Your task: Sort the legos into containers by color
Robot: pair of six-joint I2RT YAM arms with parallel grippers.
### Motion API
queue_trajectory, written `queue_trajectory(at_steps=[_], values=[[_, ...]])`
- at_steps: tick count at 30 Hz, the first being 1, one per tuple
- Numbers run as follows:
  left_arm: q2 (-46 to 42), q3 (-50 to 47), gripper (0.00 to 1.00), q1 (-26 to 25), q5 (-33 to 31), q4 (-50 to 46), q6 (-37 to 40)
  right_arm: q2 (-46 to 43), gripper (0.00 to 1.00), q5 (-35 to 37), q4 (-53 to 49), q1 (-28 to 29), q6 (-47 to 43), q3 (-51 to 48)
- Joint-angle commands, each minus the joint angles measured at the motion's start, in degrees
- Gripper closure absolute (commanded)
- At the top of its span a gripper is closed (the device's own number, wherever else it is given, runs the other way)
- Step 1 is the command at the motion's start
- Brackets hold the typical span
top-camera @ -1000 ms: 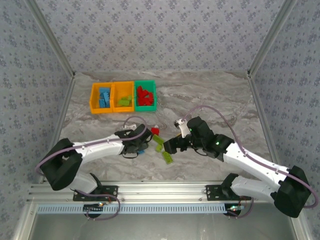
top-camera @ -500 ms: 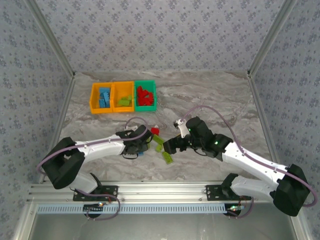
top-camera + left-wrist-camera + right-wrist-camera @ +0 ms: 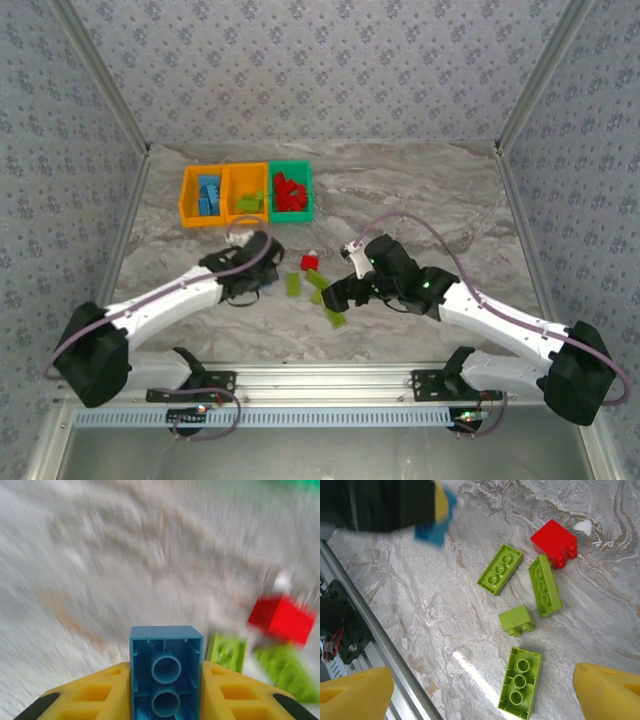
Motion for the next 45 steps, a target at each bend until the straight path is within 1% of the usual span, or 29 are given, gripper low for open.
queue_trajectory(at_steps=[1, 3, 5, 6, 8, 10, 14, 17, 19, 21, 23, 26, 30, 32, 34, 36, 40, 42, 45], values=[[-2.22, 5.03, 0.68, 8.35, -5.44, 2.90, 12.13, -0.14, 0.05, 1.81, -1.83, 0.27, -1.14, 2.67], [0.19, 8.89, 0.67, 14.17, -6.13, 4.69, 18.85, -0.33, 0.05, 2.25, -2.25, 0.26, -1.14, 3.11], [4.04, 13.14, 0.67, 19.35, -6.61, 5.61, 23.51, -0.52, 0.05, 2.40, -2.83, 0.22, -1.08, 3.55], [6.07, 14.92, 0.67, 21.90, -5.75, 6.10, 24.52, -0.62, 0.05, 2.48, -2.93, 0.30, -0.98, 3.61], [10.68, 18.45, 0.67, 27.94, -0.61, 8.33, 26.34, -0.71, 0.05, 2.52, -3.36, 0.31, -0.74, 3.98], [15.84, 22.12, 0.67, 31.23, 0.39, 10.33, 28.98, -0.71, 0.05, 2.40, -3.92, 0.33, -0.69, 4.49], [28.07, 32.97, 0.67, 33.75, 2.47, 8.51, 35.72, -1.05, 0.05, 2.35, -4.87, 0.49, -0.54, 5.10], [33.24, 37.82, 0.64, 35.43, 3.20, 6.42, 36.50, -1.24, 0.05, 2.78, -5.54, 0.69, -0.31, 5.44], [34.00, 37.48, 0.60, 36.31, 2.80, 8.40, 37.28, -1.49, 0.05, 3.05, -5.67, 0.75, -0.02, 5.44], [34.27, 37.37, 0.49, 37.01, 2.40, 9.37, 37.77, -1.48, 0.05, 3.22, -5.59, 0.84, 0.26, 5.44], [33.95, 37.22, 0.41, 37.05, 1.03, 9.09, 38.15, -1.26, 0.05, 3.25, -5.70, 0.86, 0.34, 5.53], [31.06, 34.93, 0.39, 37.01, 2.05, 9.70, 36.69, -0.45, 0.05, 3.60, -5.29, 0.85, 0.36, 5.75], [22.09, 29.83, 0.41, 34.65, 4.62, 7.97, 32.24, 1.55, 0.05, 5.87, -3.64, 0.93, 1.17, 5.73], [16.48, 27.14, 0.41, 31.70, 6.07, 5.96, 30.25, 3.42, 0.06, 8.45, -3.43, 1.02, 1.78, 5.91], [10.58, 24.65, 0.41, 27.58, 7.29, 3.54, 29.55, 6.04, 0.07, 10.81, -3.99, 1.18, 2.40, 6.78], [4.62, 22.20, 0.42, 21.72, 7.07, 1.08, 30.05, 9.07, 0.09, 12.88, -4.40, 1.69, 3.44, 7.61], [-3.97, 20.26, 0.43, 9.34, 5.84, -5.32, 34.48, 14.22, 0.13, 13.00, -4.87, 3.38, 5.04, 7.96], [-6.93, 20.19, 0.43, 3.31, 7.14, -10.10, 38.38, 16.70, 0.14, 12.84, -5.18, 4.59, 5.52, 7.77], [-10.20, 19.93, 0.43, -2.68, 10.50, -16.57, 43.89, 20.29, 0.16, 14.23, -5.96, 6.33, 6.29, 7.24]])
